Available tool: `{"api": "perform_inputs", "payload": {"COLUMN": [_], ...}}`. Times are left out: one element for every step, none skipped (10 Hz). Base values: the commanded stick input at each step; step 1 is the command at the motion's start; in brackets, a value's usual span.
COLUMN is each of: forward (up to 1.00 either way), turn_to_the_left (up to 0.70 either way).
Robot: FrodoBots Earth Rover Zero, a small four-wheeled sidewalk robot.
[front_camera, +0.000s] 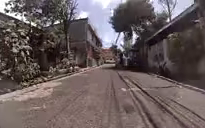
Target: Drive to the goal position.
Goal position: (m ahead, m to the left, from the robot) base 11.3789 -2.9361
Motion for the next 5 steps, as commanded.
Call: {"api": "perform_inputs", "payload": {"forward": [0.70,0.70,0.70,0.70,0.70], "turn_to_the_left": [0.08,0.08,0.08,0.08,0.08]}}
